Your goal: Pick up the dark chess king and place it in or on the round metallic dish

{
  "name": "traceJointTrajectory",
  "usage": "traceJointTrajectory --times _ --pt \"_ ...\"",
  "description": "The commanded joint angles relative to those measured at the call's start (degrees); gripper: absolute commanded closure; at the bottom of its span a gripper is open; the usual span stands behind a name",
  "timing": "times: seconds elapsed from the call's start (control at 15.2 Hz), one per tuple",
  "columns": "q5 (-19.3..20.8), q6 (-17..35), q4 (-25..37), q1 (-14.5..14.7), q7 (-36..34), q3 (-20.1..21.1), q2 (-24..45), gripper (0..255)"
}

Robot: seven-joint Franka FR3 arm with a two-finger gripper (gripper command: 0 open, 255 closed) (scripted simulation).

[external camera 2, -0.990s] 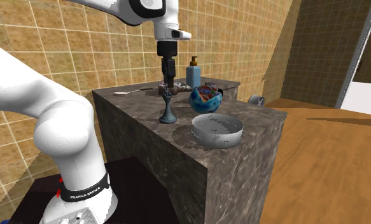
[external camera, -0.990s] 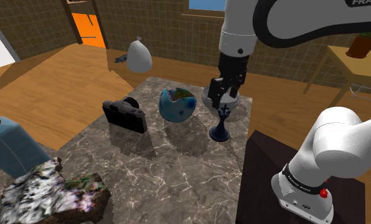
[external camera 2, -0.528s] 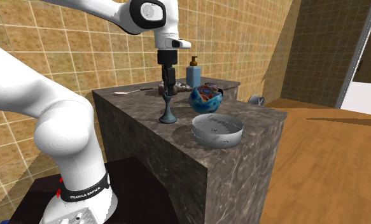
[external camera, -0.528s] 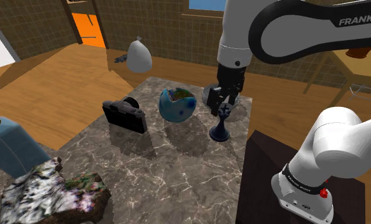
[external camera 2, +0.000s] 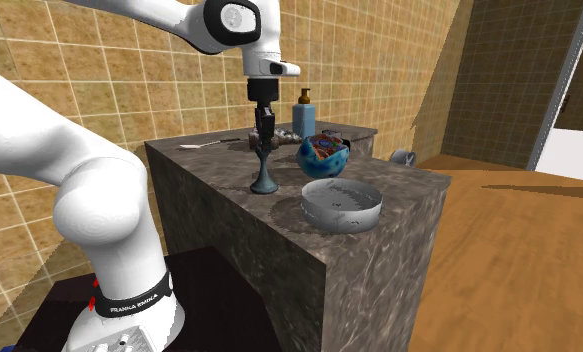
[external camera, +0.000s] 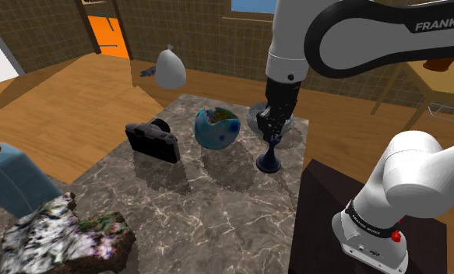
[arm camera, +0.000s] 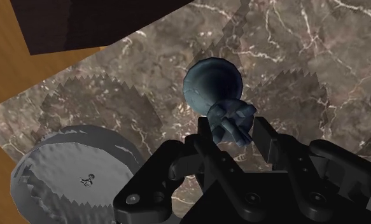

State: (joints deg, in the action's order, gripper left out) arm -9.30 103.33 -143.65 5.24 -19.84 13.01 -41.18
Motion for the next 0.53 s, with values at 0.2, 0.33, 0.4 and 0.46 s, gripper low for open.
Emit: traceJointTrajectory --times 0.2,0.33,0.4,0.46 --pt "0.0 0.0 -0.1 0.0 0.0 0.0 0.1 255" --pt "0.0 0.0 0.0 0.0 0.0 0.0 0.1 255" --pt "0.0 0.0 -0.1 0.0 0.0 0.0 0.1 255" --pt "0.1 -0.8 0.6 0.0 0.0 -0.1 0.0 255"
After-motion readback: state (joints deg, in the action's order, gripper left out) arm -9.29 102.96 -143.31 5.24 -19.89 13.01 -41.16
